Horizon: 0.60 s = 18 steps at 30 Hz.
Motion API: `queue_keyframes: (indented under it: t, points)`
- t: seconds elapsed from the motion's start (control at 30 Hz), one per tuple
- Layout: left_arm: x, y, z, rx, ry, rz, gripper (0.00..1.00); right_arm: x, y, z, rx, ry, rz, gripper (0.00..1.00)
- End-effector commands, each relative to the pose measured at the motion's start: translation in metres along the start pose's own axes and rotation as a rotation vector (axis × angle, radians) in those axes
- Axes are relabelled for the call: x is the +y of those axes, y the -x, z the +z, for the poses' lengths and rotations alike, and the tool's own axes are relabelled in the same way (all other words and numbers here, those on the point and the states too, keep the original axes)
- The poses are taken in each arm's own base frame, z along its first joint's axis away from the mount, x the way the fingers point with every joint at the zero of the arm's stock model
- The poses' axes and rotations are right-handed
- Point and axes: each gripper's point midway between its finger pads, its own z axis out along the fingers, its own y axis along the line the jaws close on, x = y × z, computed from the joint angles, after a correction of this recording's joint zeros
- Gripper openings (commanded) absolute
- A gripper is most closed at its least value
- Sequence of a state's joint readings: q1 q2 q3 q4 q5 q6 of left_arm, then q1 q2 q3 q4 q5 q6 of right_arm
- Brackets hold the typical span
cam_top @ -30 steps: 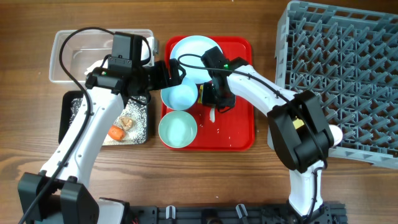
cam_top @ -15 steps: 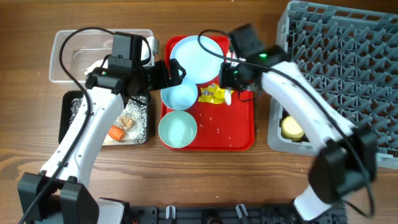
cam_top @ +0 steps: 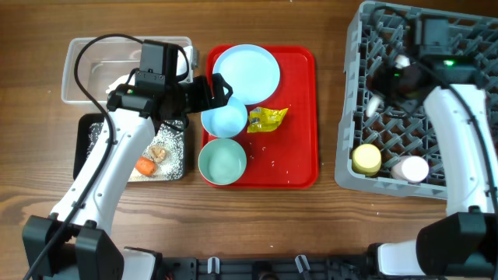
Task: Sort waste into correct bins and load items into the dishwasher rack
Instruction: 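Carry the white spoon with the right gripper and drop it in the rack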
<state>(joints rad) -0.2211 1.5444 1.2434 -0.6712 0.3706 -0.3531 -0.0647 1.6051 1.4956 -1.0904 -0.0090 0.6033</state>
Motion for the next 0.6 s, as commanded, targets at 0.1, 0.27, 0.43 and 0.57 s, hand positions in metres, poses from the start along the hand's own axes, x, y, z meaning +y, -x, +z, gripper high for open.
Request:
queue_keyframes:
  t: [0.1,0.27,0.43,0.57]
  points:
    - [-0.001,0.0,-0.001,-0.006,0.001,0.014,1.0,-0.112,0.012,-0.02,-0.089,-0.328,0.542,0.04]
    - [-0.001,0.0,-0.001,-0.006,0.002,0.014,1.0,-0.18,0.01,-0.025,-0.097,-0.447,0.798,0.04]
    - [-0.001,0.0,-0.001,-0.006,0.001,0.014,1.0,-0.242,-0.015,-0.017,-0.055,-0.546,1.02,0.04]
    - [-0.001,0.0,-0.001,-0.006,0.001,0.014,1.0,-0.267,-0.032,0.0,-0.022,-0.563,1.091,0.04]
